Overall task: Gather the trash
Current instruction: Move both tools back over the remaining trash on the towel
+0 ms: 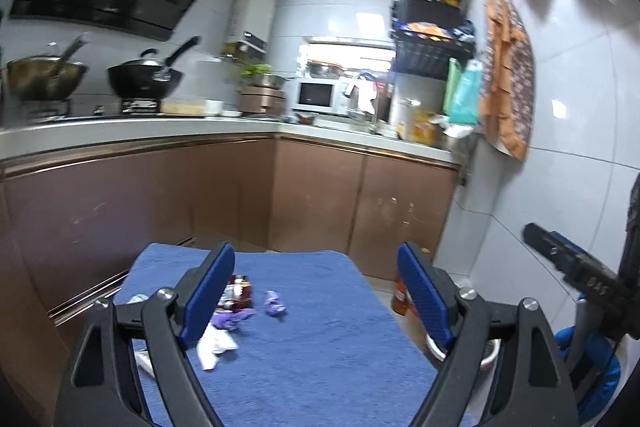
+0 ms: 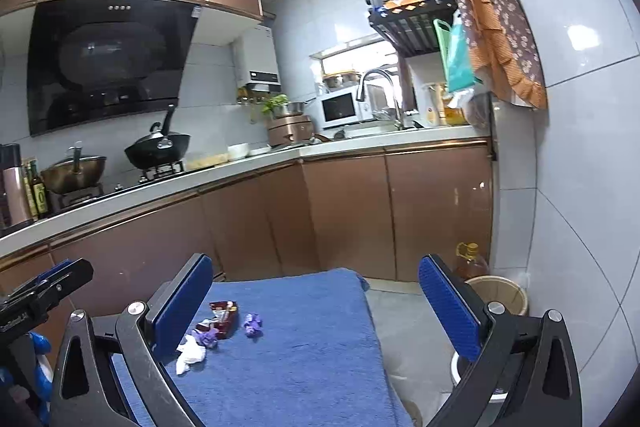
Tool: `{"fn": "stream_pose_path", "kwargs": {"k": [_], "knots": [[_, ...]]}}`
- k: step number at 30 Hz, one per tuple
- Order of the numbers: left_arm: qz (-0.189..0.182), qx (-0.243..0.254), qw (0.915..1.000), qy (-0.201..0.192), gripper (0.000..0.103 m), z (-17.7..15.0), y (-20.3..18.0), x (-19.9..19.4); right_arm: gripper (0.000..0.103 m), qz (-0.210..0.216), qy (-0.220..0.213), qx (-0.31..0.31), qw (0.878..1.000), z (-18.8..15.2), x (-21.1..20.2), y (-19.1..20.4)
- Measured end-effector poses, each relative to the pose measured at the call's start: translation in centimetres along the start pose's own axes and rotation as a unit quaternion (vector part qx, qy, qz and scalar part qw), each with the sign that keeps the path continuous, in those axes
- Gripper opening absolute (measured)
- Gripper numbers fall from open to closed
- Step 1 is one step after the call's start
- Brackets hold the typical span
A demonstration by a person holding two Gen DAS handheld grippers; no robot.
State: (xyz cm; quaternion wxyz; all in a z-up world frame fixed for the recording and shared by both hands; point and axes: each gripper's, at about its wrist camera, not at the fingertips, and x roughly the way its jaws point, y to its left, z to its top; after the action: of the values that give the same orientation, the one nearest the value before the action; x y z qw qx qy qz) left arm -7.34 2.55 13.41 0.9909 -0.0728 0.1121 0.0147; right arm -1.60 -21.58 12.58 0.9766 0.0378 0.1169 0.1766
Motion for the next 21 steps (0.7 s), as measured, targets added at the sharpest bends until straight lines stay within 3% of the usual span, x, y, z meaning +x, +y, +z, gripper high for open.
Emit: {"fn": "stream_pose_path", "kwargs": {"k": [6, 21], "knots": [[0.022, -0.024, 0.9993, 0.016, 0.083, -1.7, 4.1, 0.2, 0.103, 0.017, 0.004, -0.002, 1.000, -0.9, 0.9, 0.5], [0.068, -0.067, 0.9929, 0.071, 0.083, -5.9, 11.3, 2.9, 0.103, 0.051, 0.095, -0.017, 0.994, -4.5, 7.4, 2.4]]}}
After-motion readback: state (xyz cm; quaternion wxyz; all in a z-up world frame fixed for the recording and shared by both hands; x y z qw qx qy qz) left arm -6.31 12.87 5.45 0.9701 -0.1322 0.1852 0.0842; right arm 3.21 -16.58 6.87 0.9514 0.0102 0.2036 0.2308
